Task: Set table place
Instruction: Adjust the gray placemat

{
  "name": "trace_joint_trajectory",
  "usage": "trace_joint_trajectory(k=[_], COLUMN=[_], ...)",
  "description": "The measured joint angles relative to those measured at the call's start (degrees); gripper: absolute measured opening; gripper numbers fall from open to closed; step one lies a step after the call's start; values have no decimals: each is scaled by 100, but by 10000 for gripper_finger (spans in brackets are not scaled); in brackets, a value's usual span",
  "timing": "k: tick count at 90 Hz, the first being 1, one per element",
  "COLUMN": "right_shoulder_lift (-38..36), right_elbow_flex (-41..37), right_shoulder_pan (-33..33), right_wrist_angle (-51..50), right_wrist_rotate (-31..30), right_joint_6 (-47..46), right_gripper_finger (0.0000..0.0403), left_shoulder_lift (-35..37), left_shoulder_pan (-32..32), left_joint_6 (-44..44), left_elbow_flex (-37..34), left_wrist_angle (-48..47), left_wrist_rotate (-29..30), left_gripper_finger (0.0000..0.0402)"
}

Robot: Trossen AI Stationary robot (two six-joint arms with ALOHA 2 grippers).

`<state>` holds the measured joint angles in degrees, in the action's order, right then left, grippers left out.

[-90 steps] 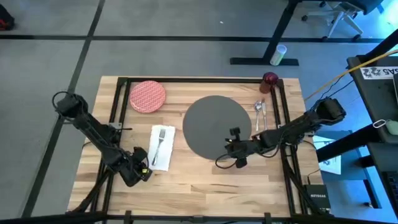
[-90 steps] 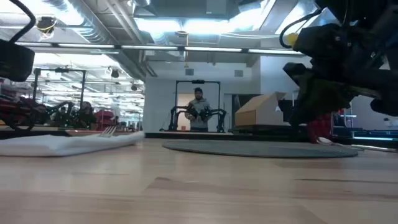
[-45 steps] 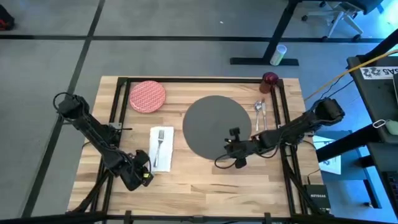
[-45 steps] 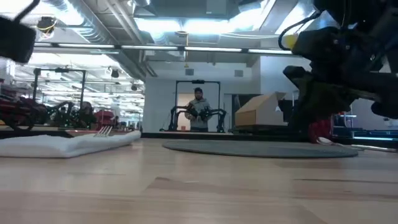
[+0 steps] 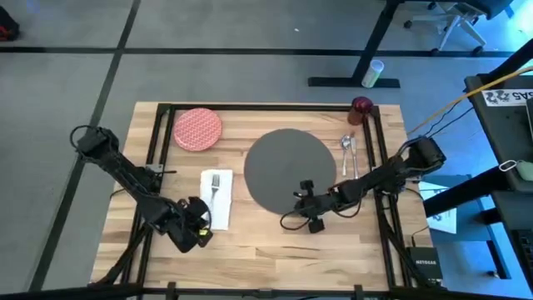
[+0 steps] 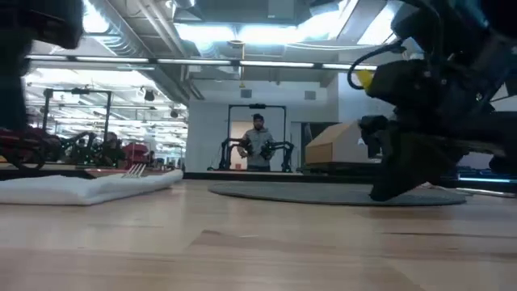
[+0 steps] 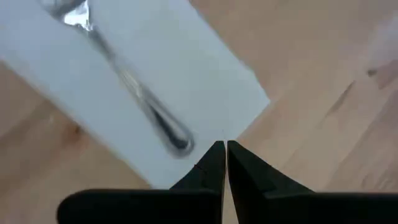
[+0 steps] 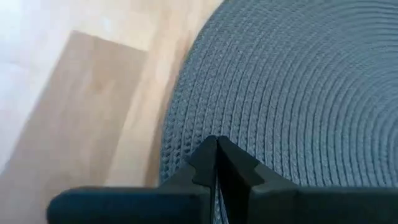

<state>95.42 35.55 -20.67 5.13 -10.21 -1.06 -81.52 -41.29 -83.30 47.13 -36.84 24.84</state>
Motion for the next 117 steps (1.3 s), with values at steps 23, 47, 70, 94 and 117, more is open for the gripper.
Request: trace_joint_trajectory(k=[23, 47, 70, 94, 117], right_shoulder_lift=[406, 490, 379, -81, -369], right_elbow_flex=[534, 874, 1436, 2116, 2059], right_shoulder_pan=[0, 0, 0, -281, -385], right_wrist_angle=[52, 27, -741, -2764, -3405], right_wrist_rotate=[353, 382, 325, -770, -993], right_joint_6=[297, 664, 1095, 1455, 1115], right_gripper_finger=[0, 0, 0, 0, 0], left_shoulder_lift=[2, -14, -487, -1270, -1859], left_shoulder_pan=[1000, 2076, 2778, 3198, 3463], left_joint_6=[2014, 4128, 5188, 5911, 6385], left_elbow_flex=[0, 0, 0, 44, 249], left_wrist_angle=[1186, 2238, 2886, 3650, 3641], left_wrist_rotate=[-15, -571, -1232, -1623, -1886], left_gripper_finger=[0, 0, 0, 0, 0])
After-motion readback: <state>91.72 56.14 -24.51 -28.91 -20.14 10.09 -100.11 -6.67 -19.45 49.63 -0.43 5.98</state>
